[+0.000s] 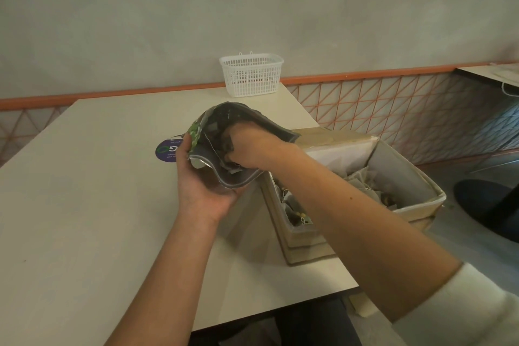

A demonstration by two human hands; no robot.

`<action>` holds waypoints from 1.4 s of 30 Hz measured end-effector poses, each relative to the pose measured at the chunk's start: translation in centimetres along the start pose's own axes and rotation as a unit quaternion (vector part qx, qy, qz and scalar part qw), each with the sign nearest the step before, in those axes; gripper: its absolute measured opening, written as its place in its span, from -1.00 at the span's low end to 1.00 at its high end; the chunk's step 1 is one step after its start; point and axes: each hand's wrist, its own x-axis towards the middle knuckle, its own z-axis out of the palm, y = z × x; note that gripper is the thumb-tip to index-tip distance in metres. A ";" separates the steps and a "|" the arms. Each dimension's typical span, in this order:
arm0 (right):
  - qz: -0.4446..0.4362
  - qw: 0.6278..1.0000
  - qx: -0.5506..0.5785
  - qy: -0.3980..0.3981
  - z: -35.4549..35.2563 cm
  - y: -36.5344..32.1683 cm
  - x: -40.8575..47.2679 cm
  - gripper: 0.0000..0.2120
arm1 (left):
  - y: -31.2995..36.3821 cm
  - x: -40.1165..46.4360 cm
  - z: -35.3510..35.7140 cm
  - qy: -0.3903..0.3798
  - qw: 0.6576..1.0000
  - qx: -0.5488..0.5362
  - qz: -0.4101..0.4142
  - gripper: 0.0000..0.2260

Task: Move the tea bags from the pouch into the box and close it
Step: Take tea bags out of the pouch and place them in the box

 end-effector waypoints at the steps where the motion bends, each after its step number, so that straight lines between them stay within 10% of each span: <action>1: 0.002 1.000 0.001 -0.006 -0.1 0.0 -0.1 -0.76 | 0.0 0.0 -0.1 -0.002 1.000 0.001 0.000 -0.46; 10: -0.035 0.987 0.122 0.099 -1.3 1.0 -4.0 -0.87 | 0.1 0.3 -0.4 0.006 1.000 0.003 0.004 -0.52; 20: -0.026 0.882 0.418 0.216 -5.0 4.2 -8.1 -0.91 | -0.3 0.8 -0.6 -0.027 1.000 -0.001 -0.003 -0.47; 26: -0.010 0.892 0.370 0.257 -6.0 6.5 -10.4 -0.96 | -0.3 1.1 -1.0 -0.016 1.000 0.007 0.005 -0.48; 42: 0.173 0.977 0.108 -0.057 -1.3 10.5 -11.3 -0.92 | -0.5 0.8 -0.7 0.003 1.000 -0.008 0.004 -0.47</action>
